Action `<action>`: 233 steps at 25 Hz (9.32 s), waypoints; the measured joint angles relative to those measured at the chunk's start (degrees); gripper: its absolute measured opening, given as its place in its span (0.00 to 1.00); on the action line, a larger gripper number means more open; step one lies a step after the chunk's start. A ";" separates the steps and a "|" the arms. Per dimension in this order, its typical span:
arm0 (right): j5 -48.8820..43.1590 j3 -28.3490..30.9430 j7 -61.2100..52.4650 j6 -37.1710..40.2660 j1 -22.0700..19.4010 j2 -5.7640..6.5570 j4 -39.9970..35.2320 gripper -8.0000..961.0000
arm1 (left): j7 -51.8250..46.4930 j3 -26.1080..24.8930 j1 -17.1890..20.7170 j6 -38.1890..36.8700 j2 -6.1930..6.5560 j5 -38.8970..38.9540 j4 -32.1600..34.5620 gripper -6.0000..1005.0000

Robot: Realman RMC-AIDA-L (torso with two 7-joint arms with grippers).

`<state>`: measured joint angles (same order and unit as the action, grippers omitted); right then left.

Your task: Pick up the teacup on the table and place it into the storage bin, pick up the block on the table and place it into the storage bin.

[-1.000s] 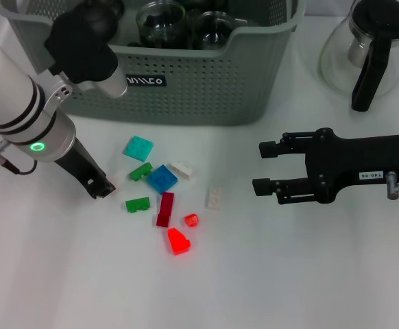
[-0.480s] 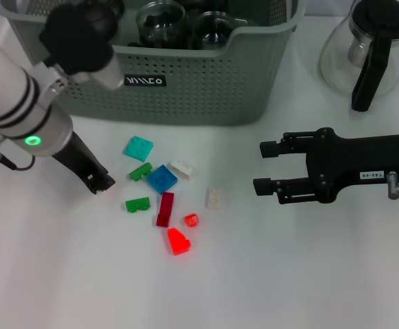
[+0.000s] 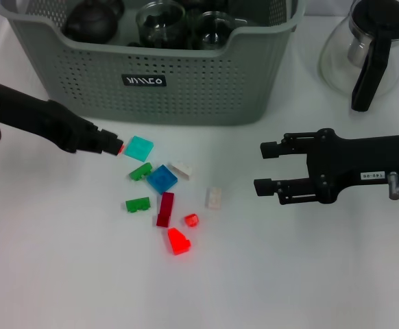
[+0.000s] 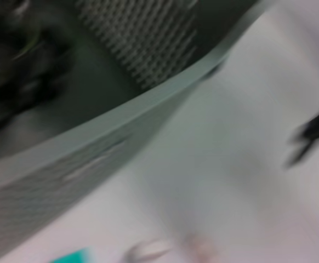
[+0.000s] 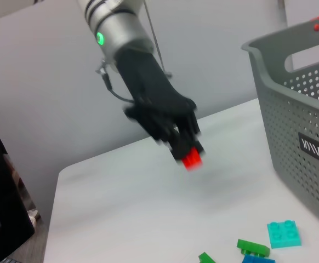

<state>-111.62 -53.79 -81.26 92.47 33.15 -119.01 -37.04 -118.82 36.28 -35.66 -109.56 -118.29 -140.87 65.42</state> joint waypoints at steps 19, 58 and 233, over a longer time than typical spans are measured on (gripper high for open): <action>0.00 -0.08 0.27 0.28 0.34 -0.16 0.05 0.79 | -11.96 -7.00 -8.41 11.85 11.71 34.57 -19.90 0.16; 0.00 0.14 0.49 -0.34 0.21 -0.27 0.69 0.79 | -4.48 -2.37 -2.01 14.95 5.34 47.66 -11.71 0.51; 1.40 1.93 2.43 0.95 0.51 -0.97 0.75 0.79 | -6.33 0.32 -2.53 25.81 1.52 42.89 -0.83 0.55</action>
<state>-110.21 -51.86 -78.83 93.43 33.65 -119.98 -36.30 -125.14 36.60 -38.19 -83.75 -116.77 -97.98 64.58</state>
